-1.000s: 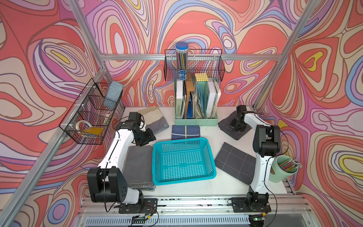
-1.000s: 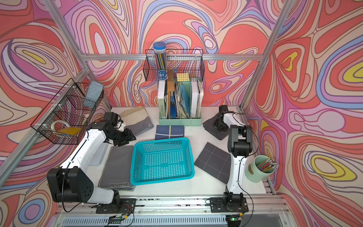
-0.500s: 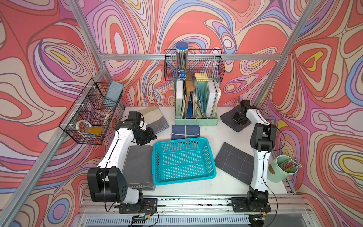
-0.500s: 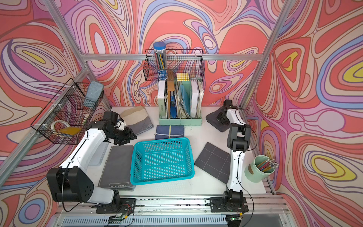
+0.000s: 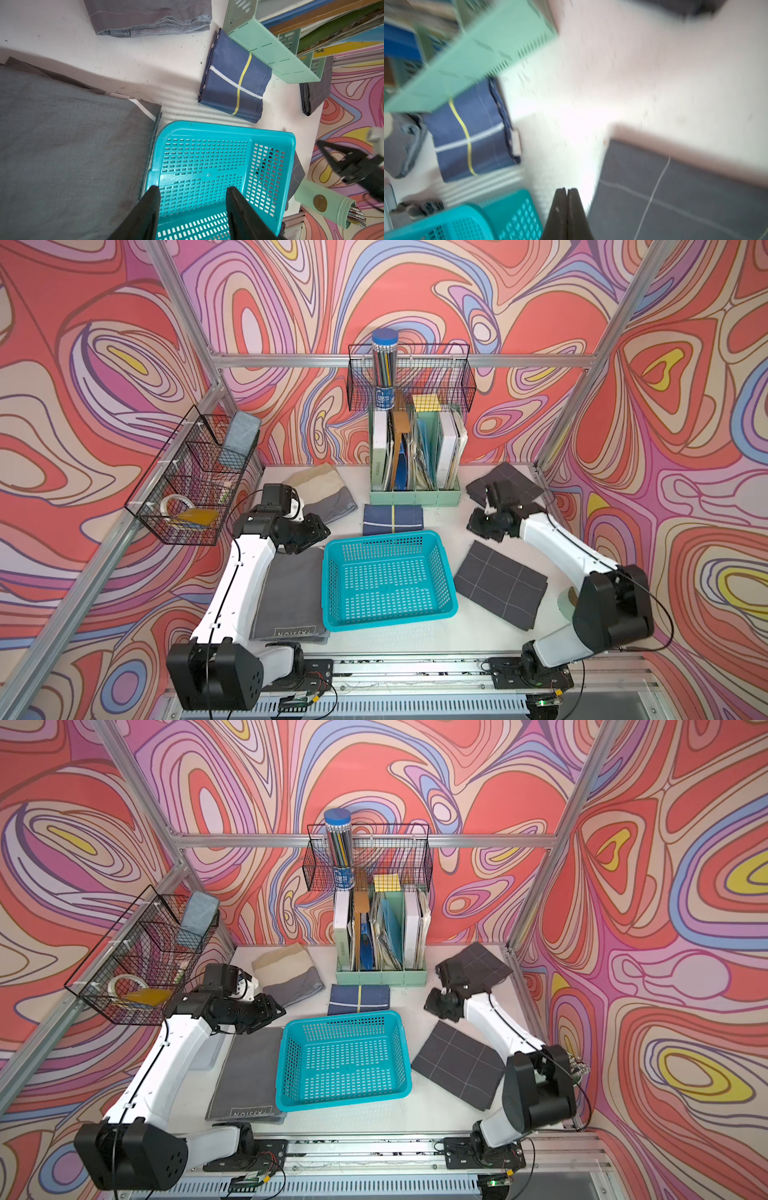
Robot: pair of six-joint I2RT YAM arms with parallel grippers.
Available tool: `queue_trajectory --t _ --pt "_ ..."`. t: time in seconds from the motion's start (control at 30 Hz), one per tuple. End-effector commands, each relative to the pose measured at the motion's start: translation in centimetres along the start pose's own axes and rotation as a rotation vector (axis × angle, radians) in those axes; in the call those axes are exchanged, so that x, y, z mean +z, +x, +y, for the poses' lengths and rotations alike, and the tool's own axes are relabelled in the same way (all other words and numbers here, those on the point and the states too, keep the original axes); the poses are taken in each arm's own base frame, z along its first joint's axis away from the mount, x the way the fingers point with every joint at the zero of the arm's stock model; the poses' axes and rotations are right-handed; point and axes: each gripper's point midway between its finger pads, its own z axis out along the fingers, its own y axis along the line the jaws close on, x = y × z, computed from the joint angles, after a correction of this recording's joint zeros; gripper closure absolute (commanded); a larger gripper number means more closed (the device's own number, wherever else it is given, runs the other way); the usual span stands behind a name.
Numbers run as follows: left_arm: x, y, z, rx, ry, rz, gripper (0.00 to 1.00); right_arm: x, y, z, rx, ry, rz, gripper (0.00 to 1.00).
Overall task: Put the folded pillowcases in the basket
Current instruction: Move the pillowcase to the center of the board.
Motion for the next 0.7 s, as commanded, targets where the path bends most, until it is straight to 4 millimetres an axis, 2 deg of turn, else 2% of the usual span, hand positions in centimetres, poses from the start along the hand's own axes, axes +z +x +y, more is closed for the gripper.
queue_trajectory --t 0.0,0.07,0.17,0.23,0.4,0.53,0.67 --pt "0.2 0.6 0.0 -0.015 0.008 0.018 0.44 0.8 4.6 -4.6 0.120 0.100 0.080 1.00" --pt "0.0 0.6 -0.2 -0.013 0.015 0.010 0.44 1.1 6.4 -6.1 0.129 0.138 0.115 1.00" --pt "-0.1 0.5 -0.4 -0.013 0.025 0.004 0.44 2.6 8.6 -7.2 0.145 0.165 0.206 1.00" --pt "-0.2 0.5 -0.7 -0.017 0.039 0.006 0.44 3.5 9.1 -8.1 0.160 0.214 0.229 1.00" --pt "-0.9 0.3 -1.1 -0.009 0.048 -0.010 0.44 4.1 7.5 -10.8 0.211 0.325 0.155 1.00" --pt "-1.8 0.0 -1.2 0.017 0.035 -0.035 0.43 3.5 5.6 -14.0 0.285 0.378 0.116 1.00" --pt "-1.5 0.0 -1.2 0.016 0.030 -0.018 0.43 2.9 3.3 -16.0 0.331 0.403 0.055 1.00"
